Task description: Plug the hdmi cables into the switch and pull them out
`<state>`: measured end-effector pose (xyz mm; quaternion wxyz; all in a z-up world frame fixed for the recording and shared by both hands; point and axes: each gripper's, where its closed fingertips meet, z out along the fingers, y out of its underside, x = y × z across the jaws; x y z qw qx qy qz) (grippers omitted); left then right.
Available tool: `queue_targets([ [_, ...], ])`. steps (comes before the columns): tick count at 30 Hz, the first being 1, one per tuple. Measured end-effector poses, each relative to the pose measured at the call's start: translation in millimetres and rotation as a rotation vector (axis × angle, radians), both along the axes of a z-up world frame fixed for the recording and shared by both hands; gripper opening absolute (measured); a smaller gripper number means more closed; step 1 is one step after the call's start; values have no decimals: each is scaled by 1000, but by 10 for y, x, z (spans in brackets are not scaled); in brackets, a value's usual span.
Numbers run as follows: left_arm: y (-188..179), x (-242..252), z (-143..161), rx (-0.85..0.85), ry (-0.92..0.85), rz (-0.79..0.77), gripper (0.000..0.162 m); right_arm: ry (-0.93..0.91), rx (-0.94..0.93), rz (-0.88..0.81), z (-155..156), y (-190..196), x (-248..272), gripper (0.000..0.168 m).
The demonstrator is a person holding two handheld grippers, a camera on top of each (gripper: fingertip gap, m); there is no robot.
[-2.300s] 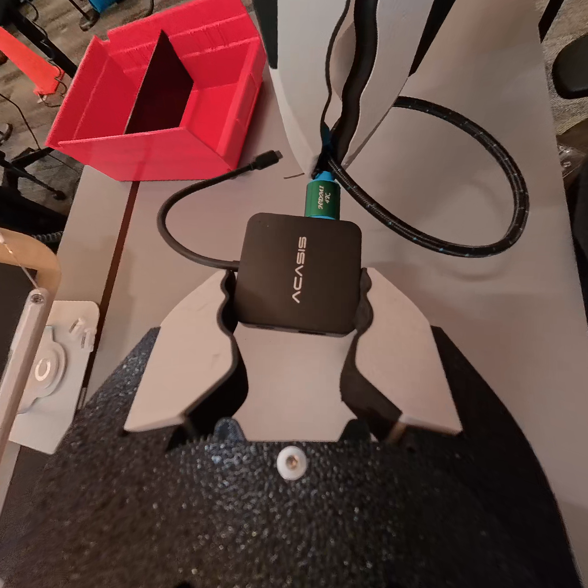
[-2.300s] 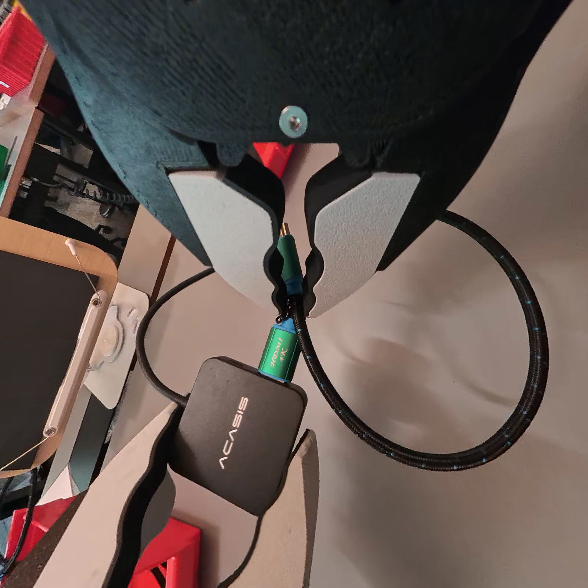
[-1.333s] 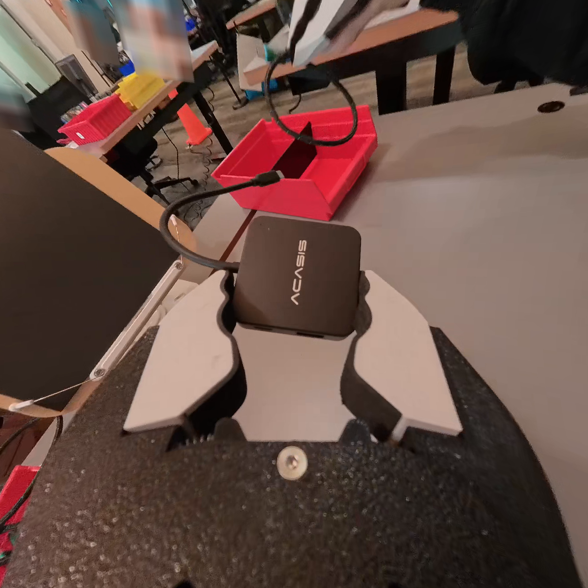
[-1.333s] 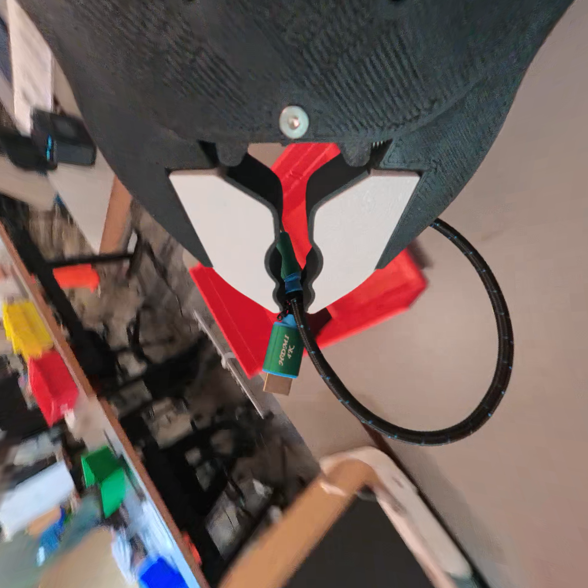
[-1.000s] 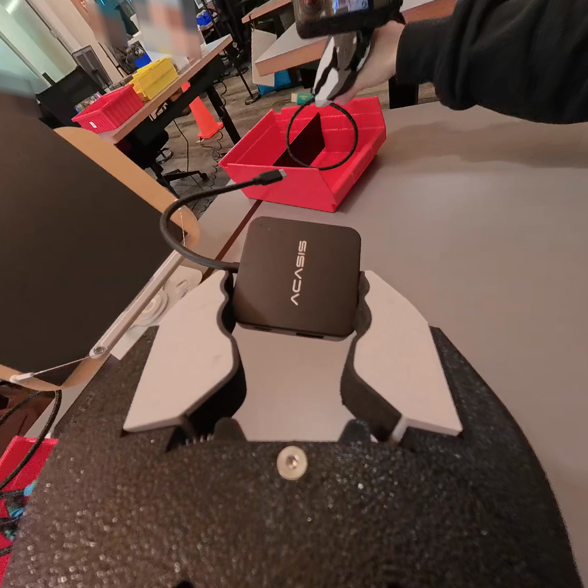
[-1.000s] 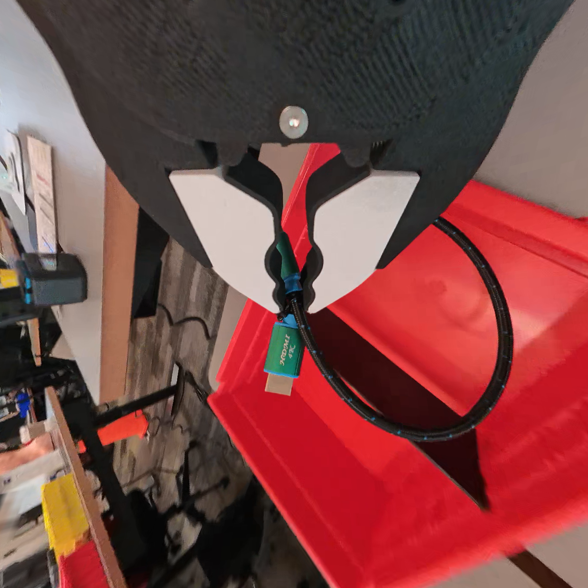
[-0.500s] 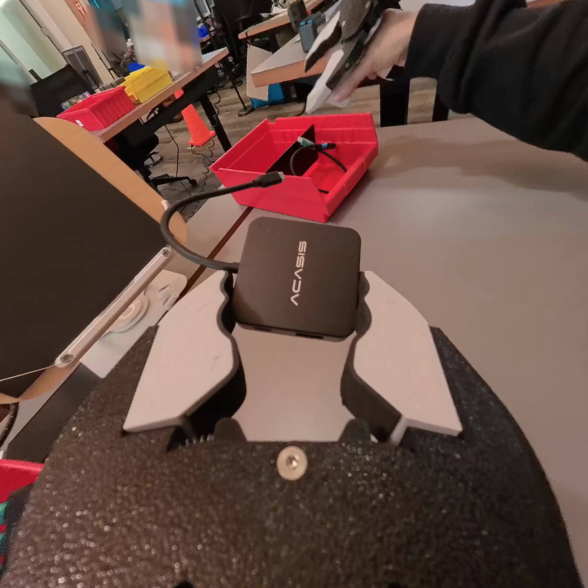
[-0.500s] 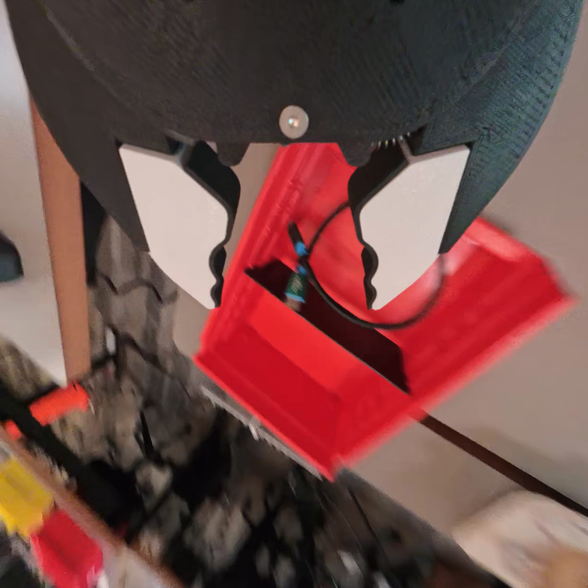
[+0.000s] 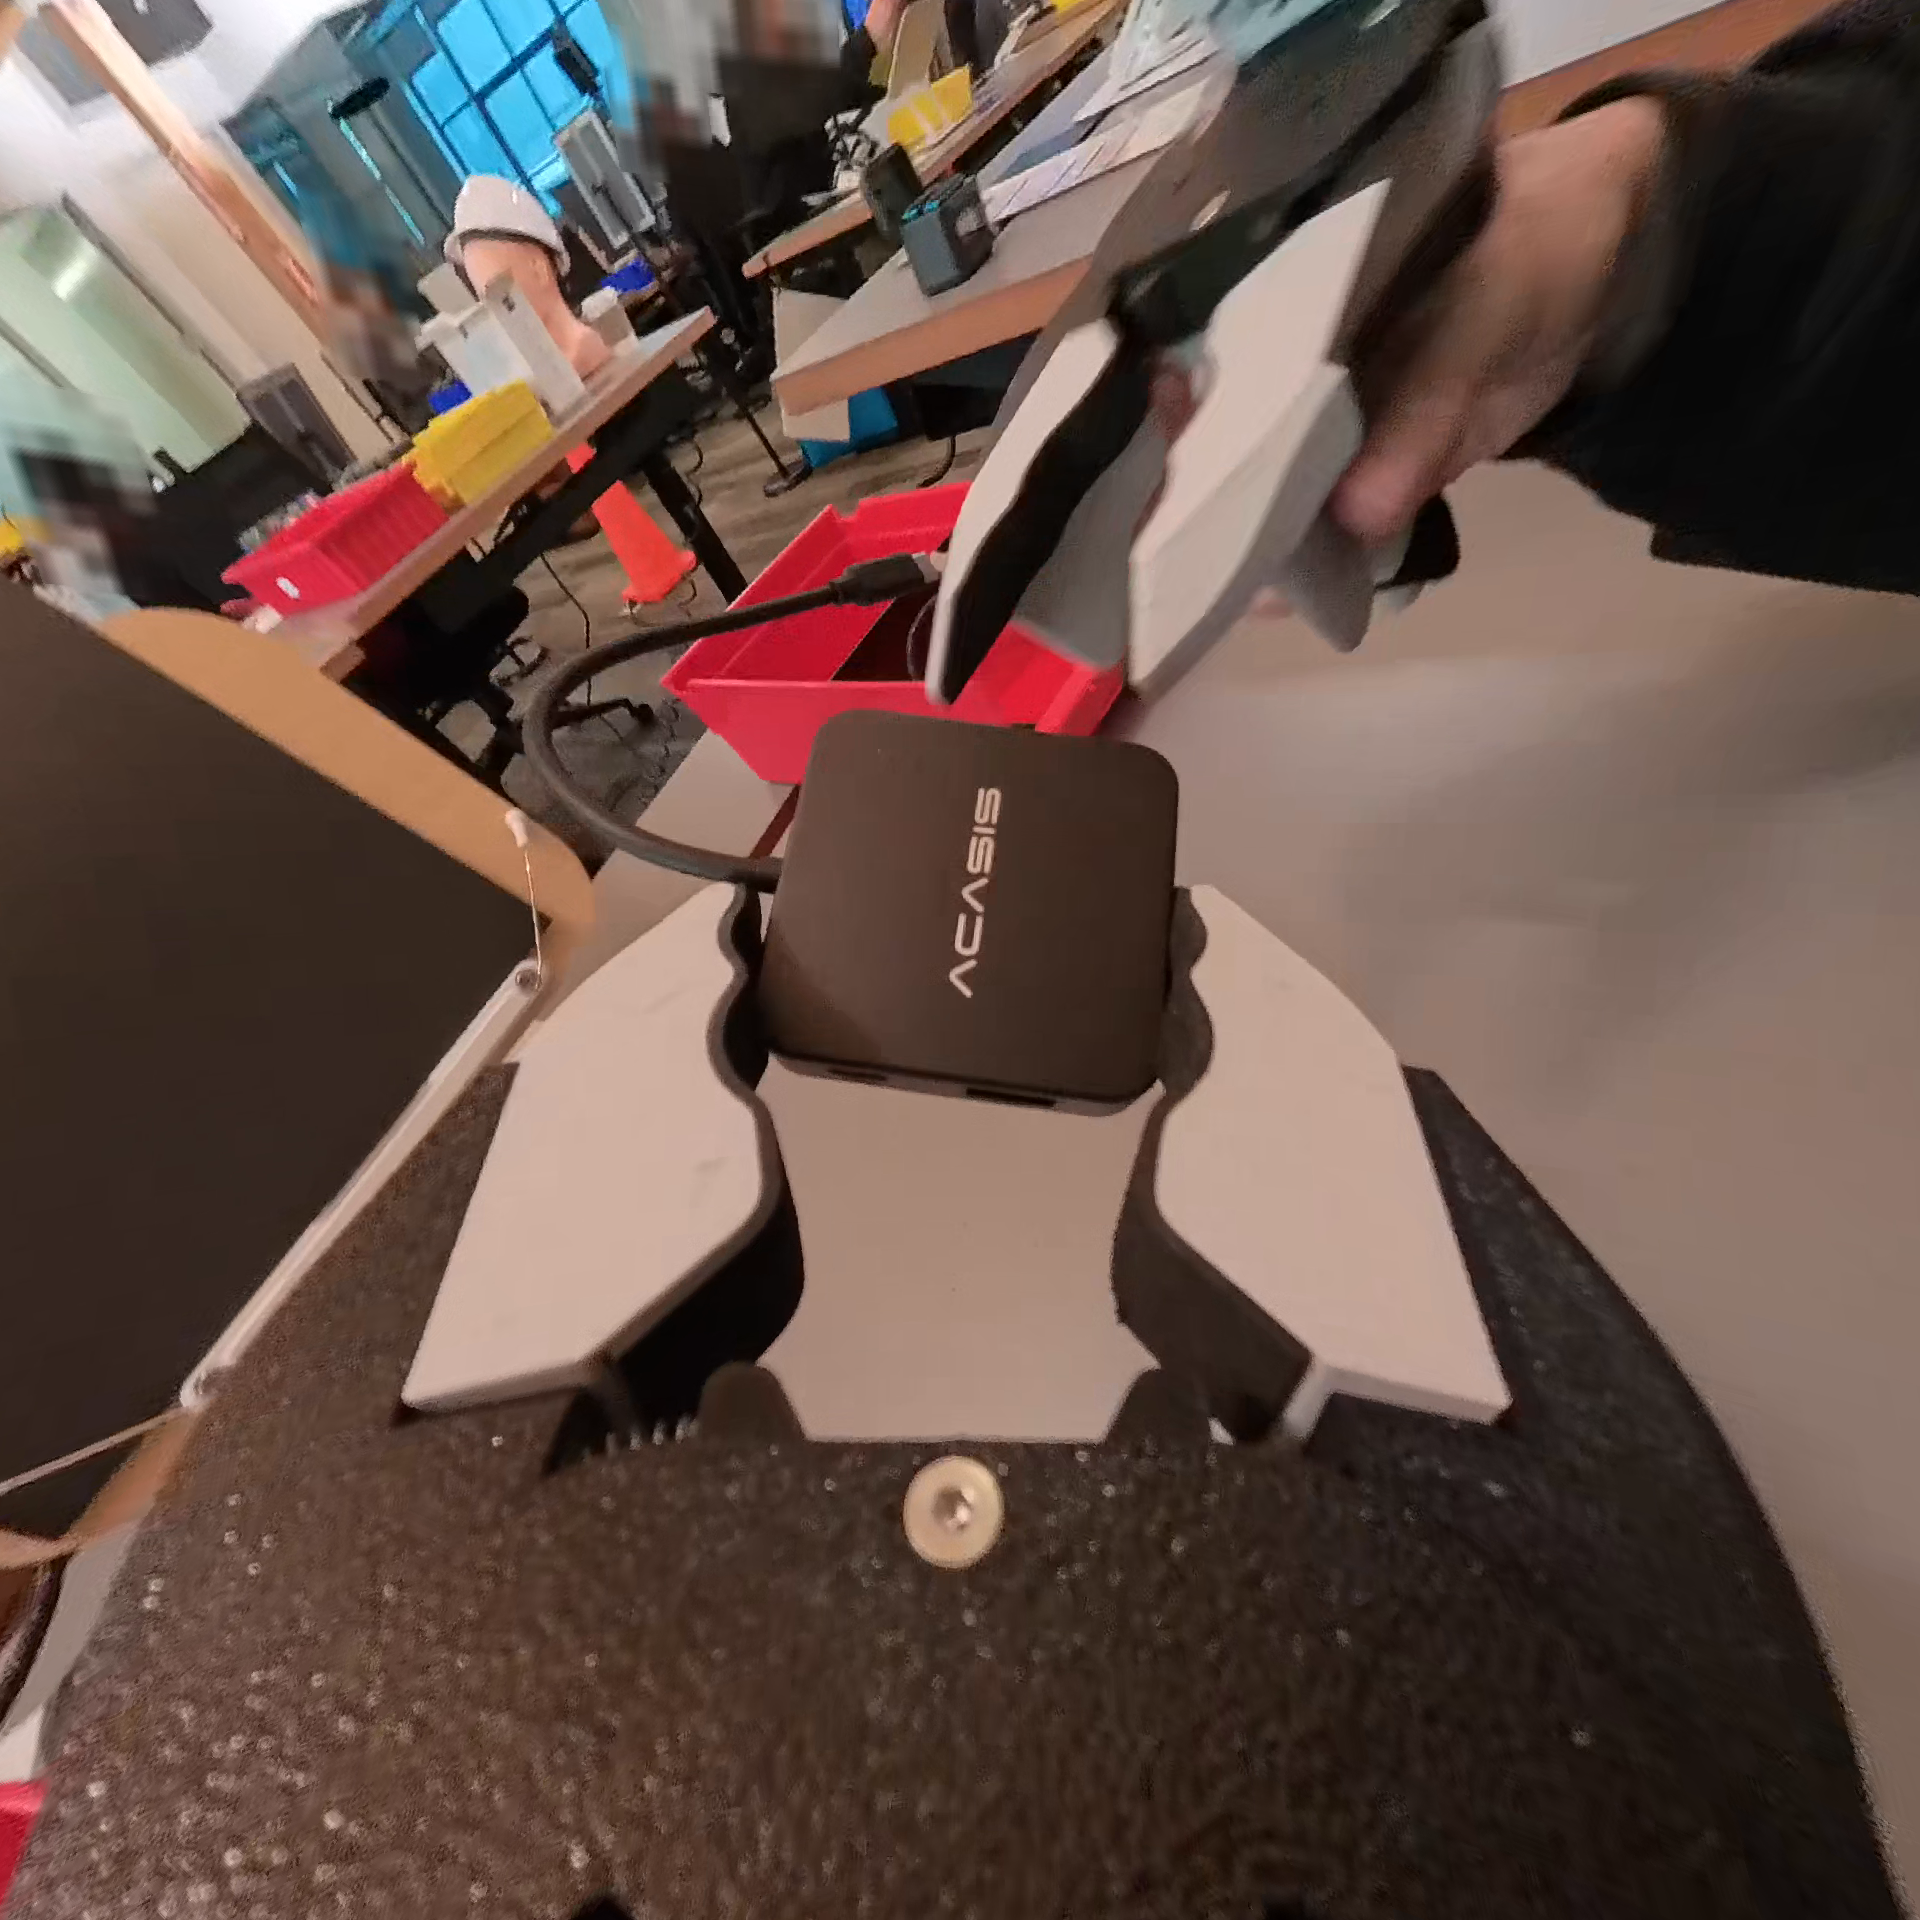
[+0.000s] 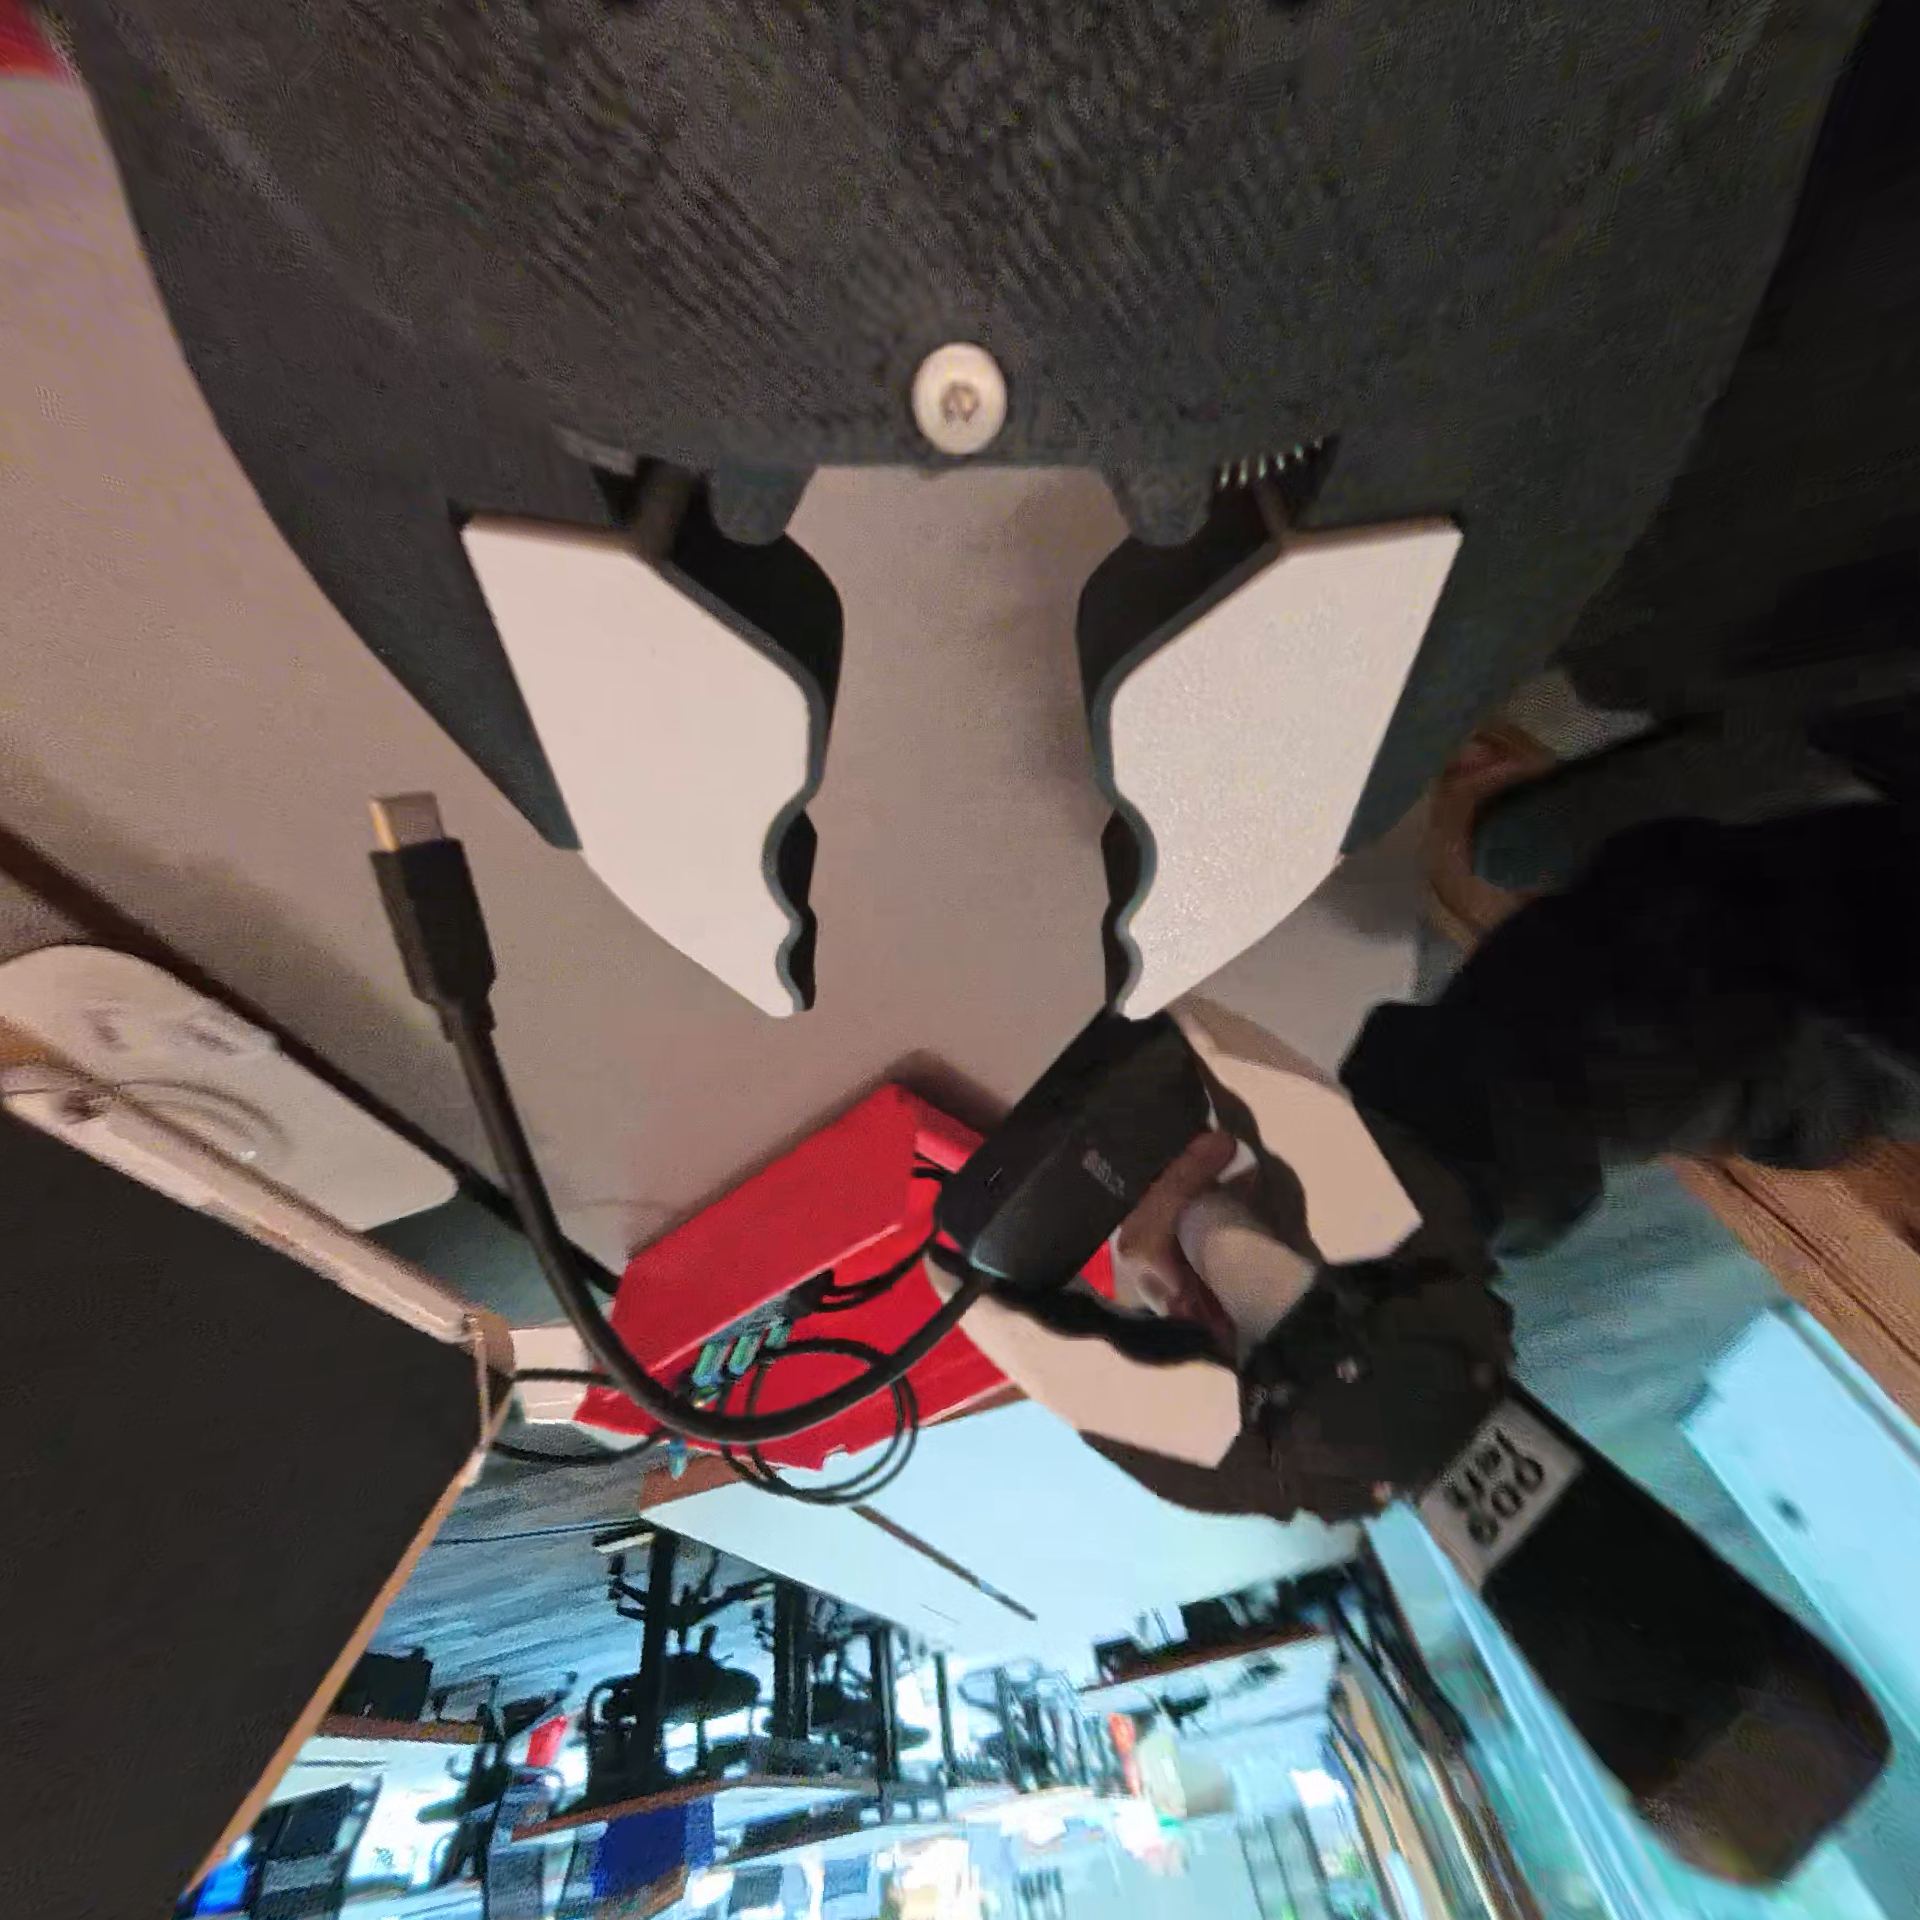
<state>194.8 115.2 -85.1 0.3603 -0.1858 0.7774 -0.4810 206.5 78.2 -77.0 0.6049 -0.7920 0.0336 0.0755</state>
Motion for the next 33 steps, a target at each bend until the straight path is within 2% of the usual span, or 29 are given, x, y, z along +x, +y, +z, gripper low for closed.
queue_targets([
  [2, -56, -17, 19, 33, -36, -12, 74, 176, 31, 30, -21, 102, -1, 54],
  [4, -41, -5, 16, 97, -76, 14, 74, 292, 60, 100, -19, 146, -65, 39],
  [6, -20, -5, 4, 119, -85, 25, 74, 364, 81, 130, -12, 171, -82, 35],
  [7, -15, -2, 0, 120, -89, 25, 74, 420, 116, 166, 36, 173, -126, 46],
  [9, -19, 11, -51, 155, -93, 26, 74, 549, 137, 262, 97, 166, -264, 44],
  [11, -86, 12, -94, 180, -101, 5, 74, 556, 102, 241, -4, 220, -262, 42],
  [13, -159, 27, -128, 190, -103, -1, 74, 565, 116, 211, -46, 258, -218, 17],
  [18, -162, 134, -273, 261, -130, 70, 74, 529, 70, 173, -177, 228, -128, 15],
  [21, -149, 175, -198, 135, -134, 127, 73, 480, 68, 133, -89, 124, 7, 14],
  [24, 12, 179, -141, -20, -88, 178, 76, 377, 103, -36, 176, -181, 588, 15],
  [26, 131, 138, -190, -84, -41, 197, 74, 308, 93, -218, 309, -511, 1223, 15],
  [28, 186, 48, -282, -120, 1, 186, 69, 328, 62, -356, 350, -858, 1859, 15],
  [30, 220, -44, -404, -127, 34, 180, 65, 405, -12, -438, 240, -1148, 2427, 15],
  [33, 281, -145, -596, -111, 73, 199, 60, 583, -188, -496, -154, -1455, 3022, 15],
])
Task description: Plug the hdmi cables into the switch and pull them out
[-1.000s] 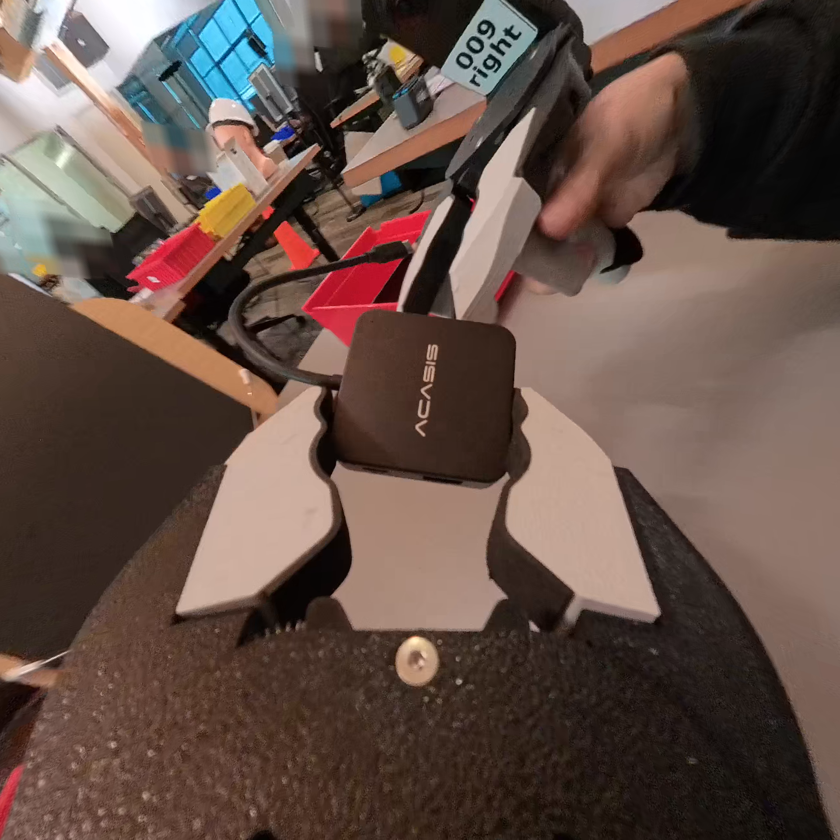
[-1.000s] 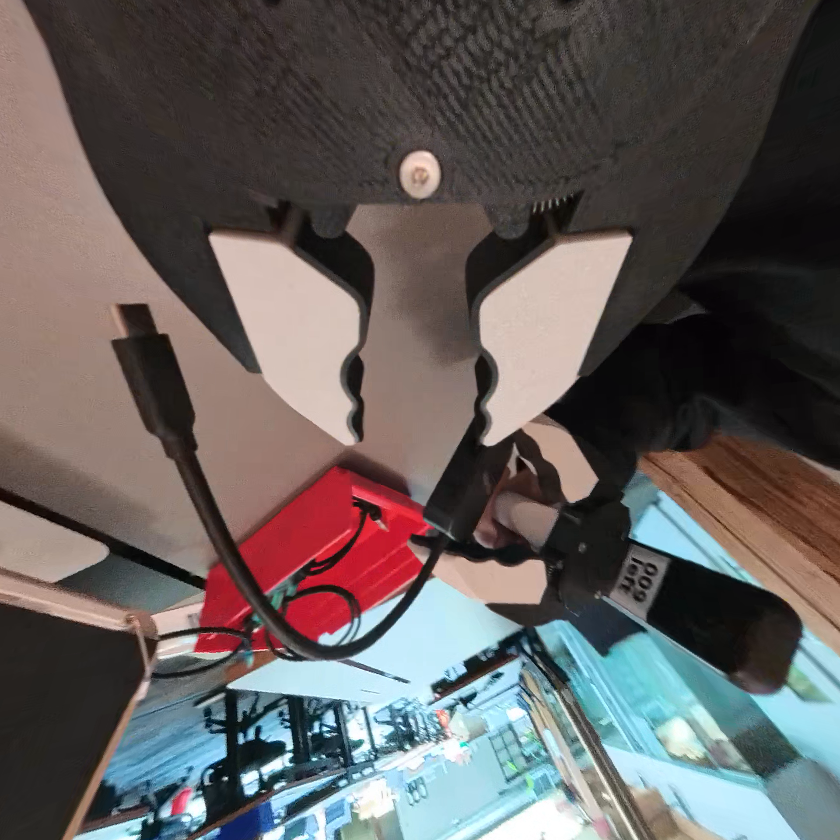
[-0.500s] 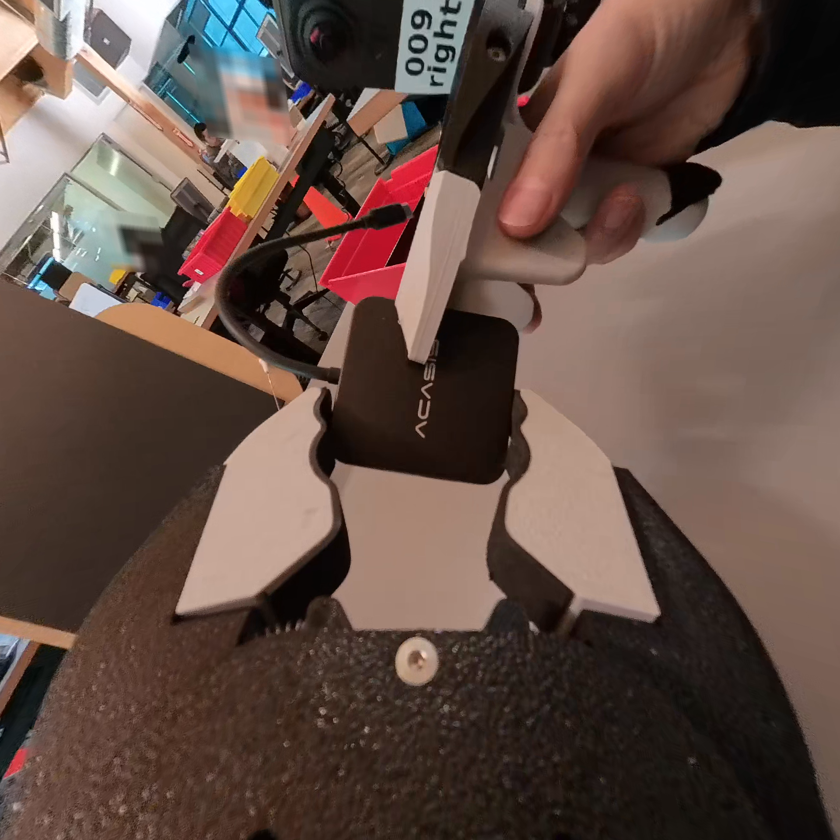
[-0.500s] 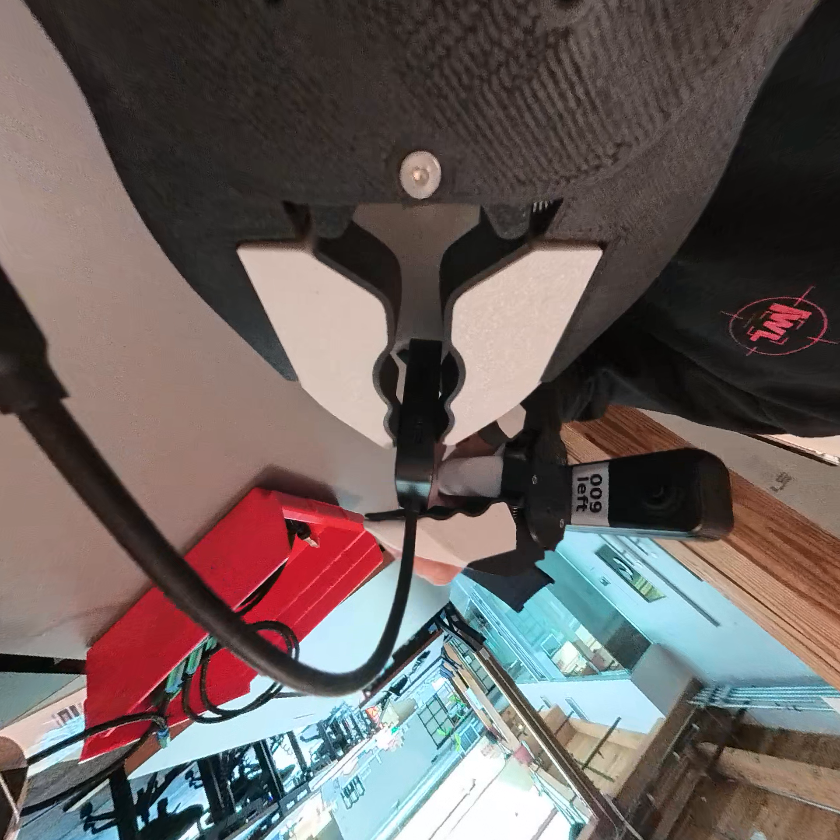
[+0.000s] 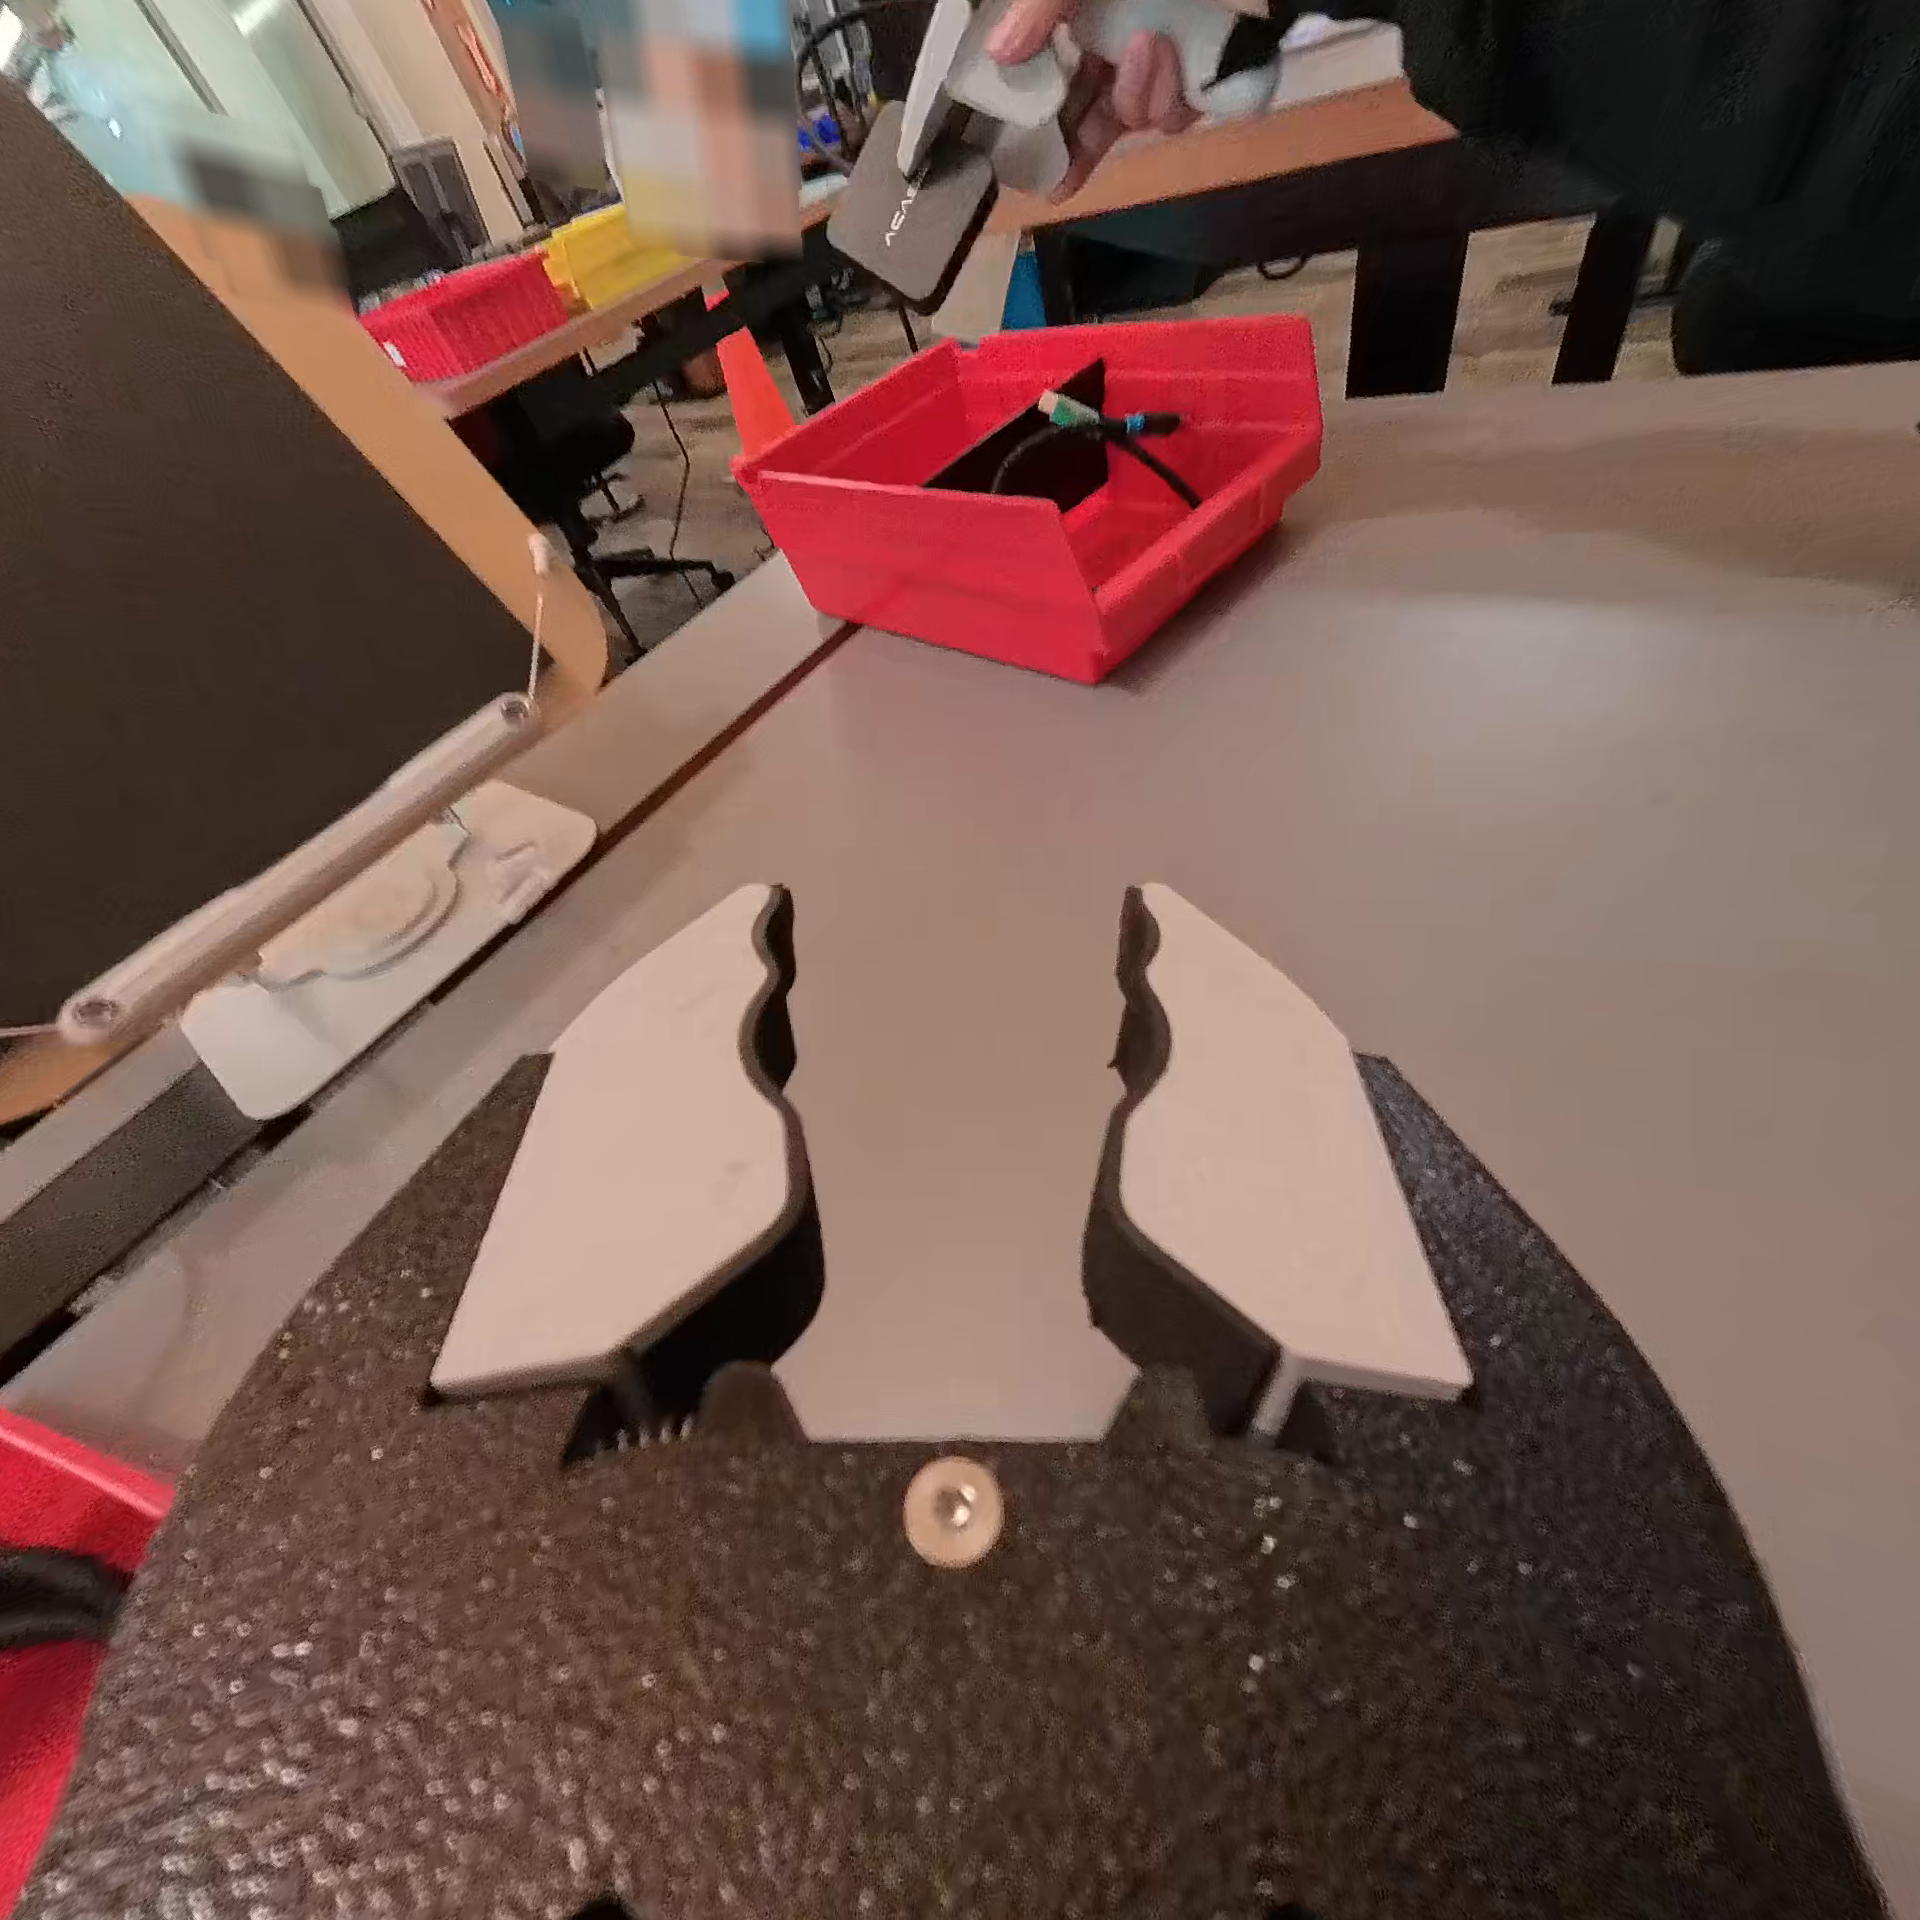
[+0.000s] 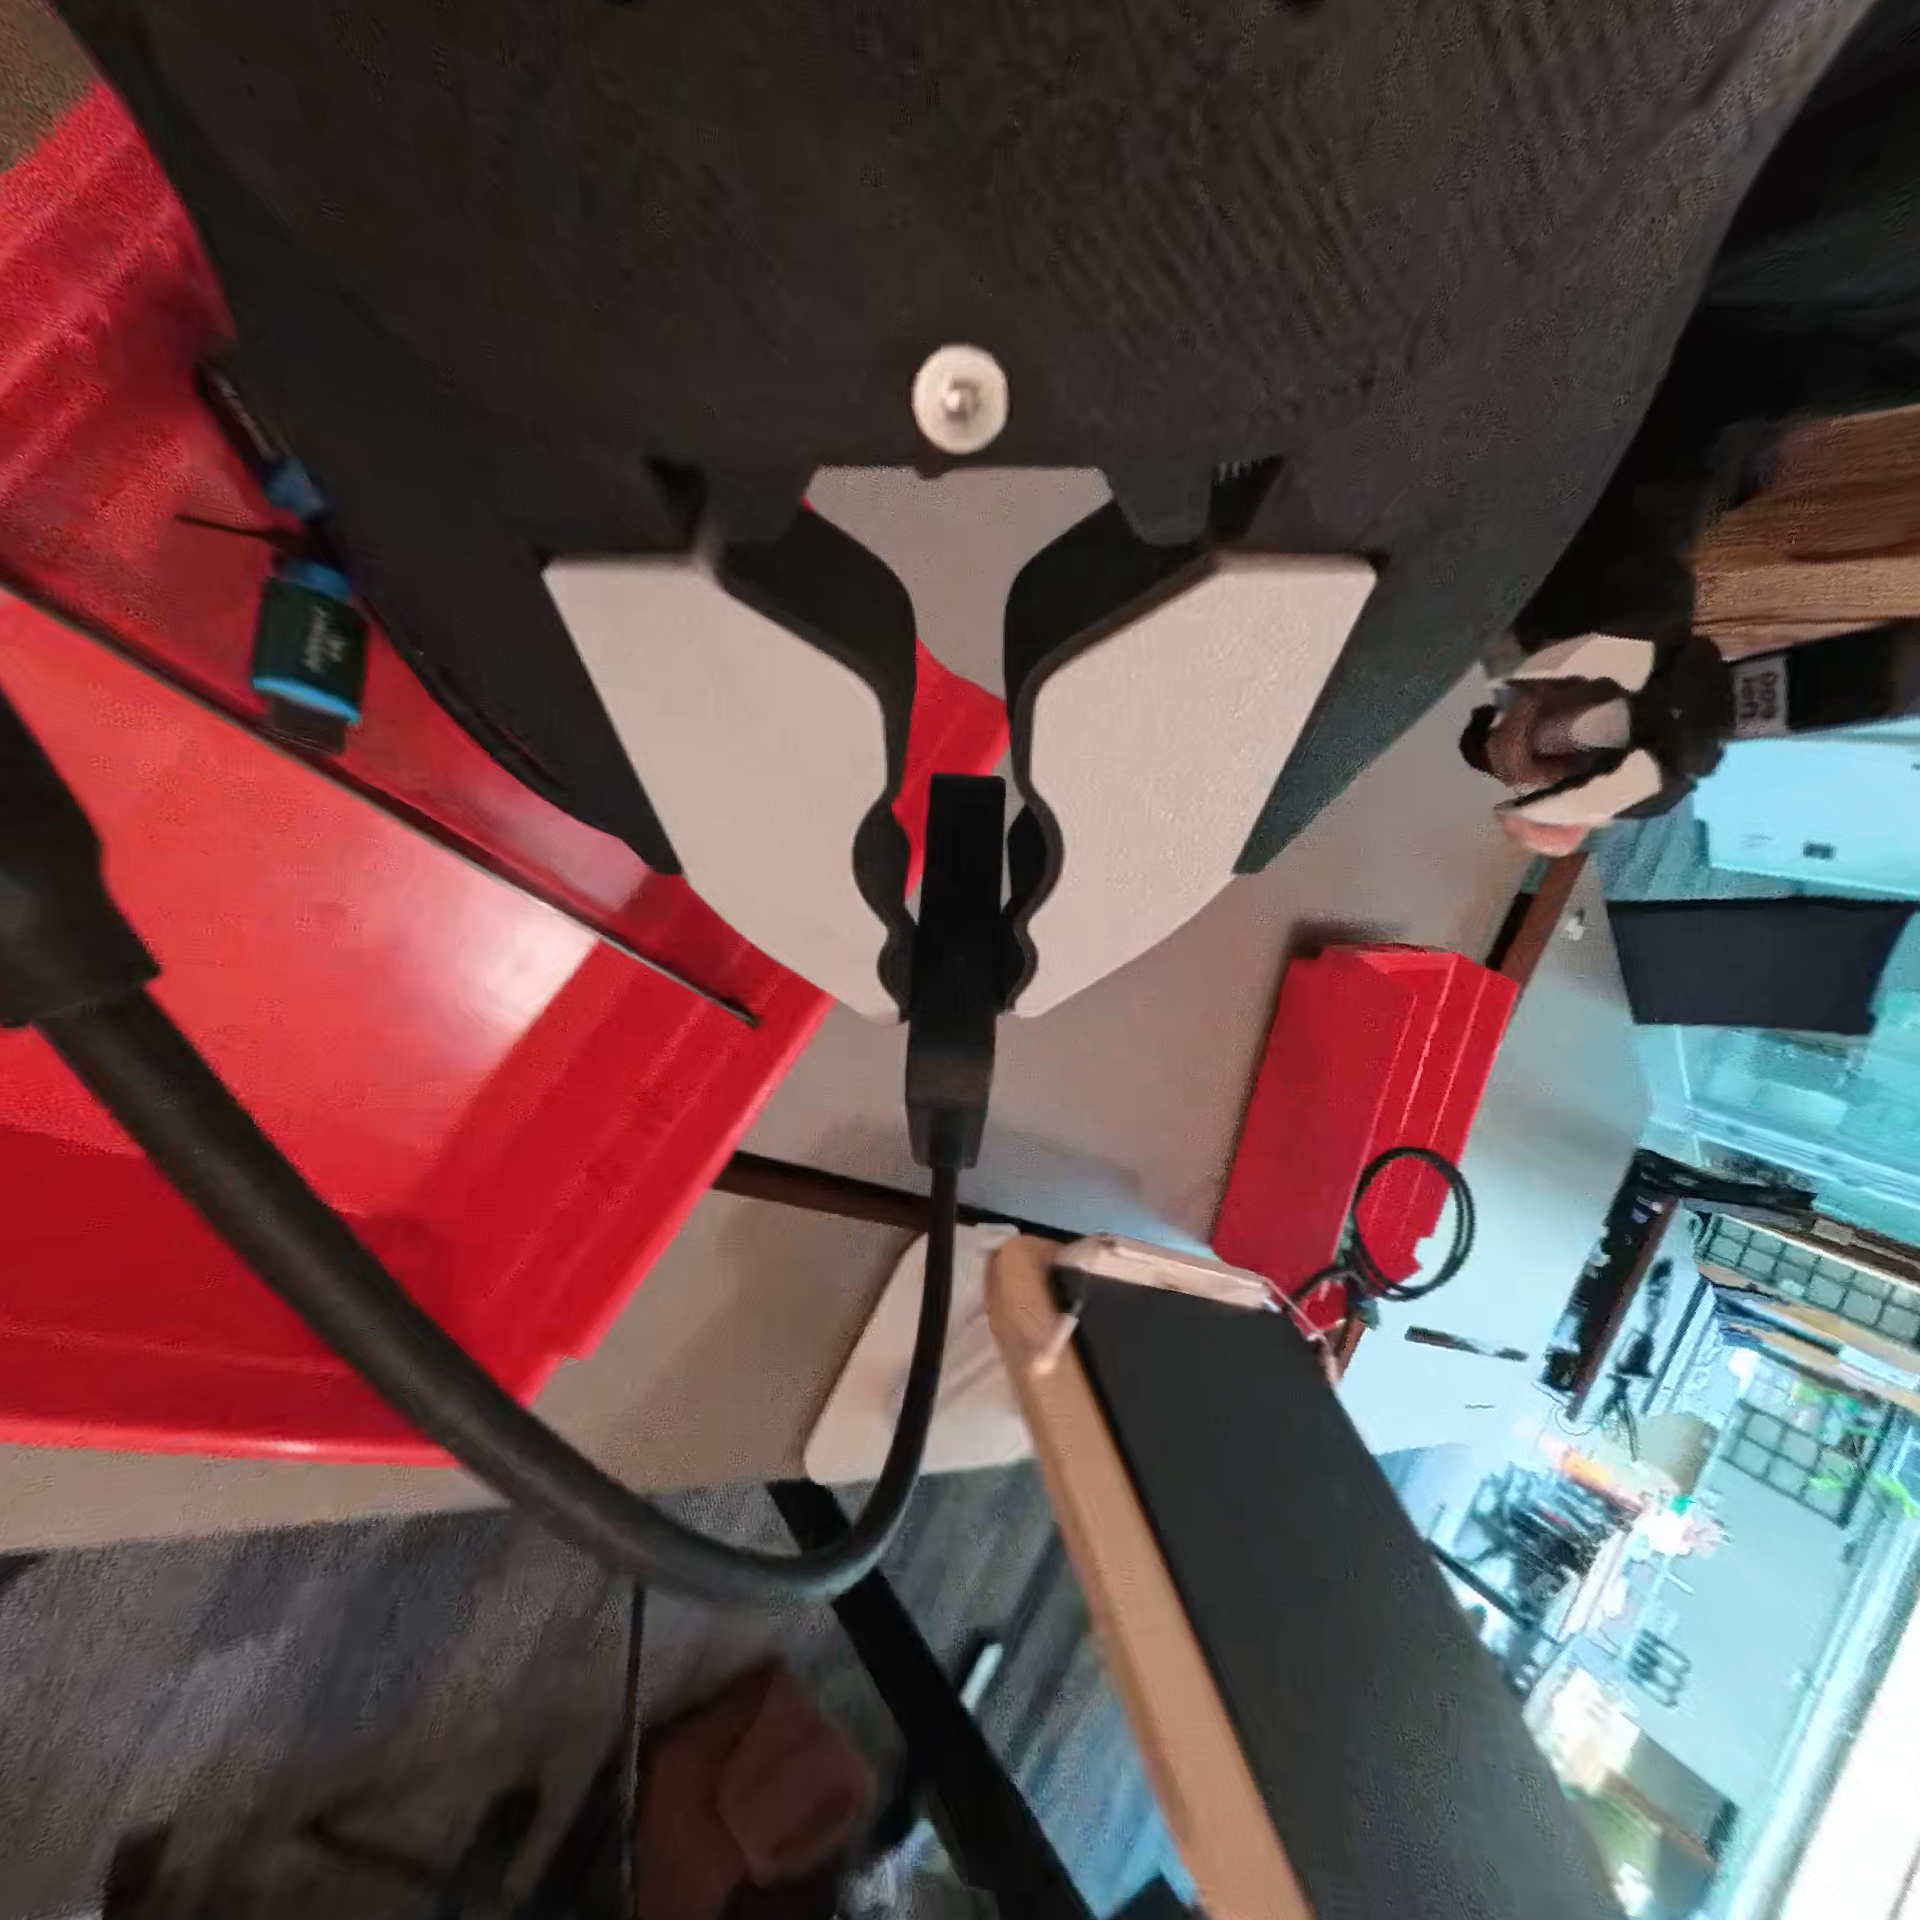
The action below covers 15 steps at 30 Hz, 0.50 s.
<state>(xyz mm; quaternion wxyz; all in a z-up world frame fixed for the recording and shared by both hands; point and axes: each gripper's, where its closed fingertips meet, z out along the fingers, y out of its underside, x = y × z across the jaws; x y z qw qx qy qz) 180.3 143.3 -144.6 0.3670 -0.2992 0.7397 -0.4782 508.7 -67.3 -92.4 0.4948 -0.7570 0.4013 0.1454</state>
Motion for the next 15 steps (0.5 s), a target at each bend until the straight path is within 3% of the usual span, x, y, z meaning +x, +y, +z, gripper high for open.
queue_targets([
  [3, 52, -72, -134, -7, 34, 23, 57, 68, -90, -79, -324, -136, 425, 15],
  [7, 104, -108, -197, -74, 60, 46, 53, 265, 87, -116, -524, 49, 671, 15],
  [11, 148, -111, -199, -127, 83, 50, 50, 339, 37, -170, -888, 93, 830, 15],
  [15, 207, -114, -194, -113, 88, 54, 50, 334, -14, -192, -1029, 98, 833, 44],
])
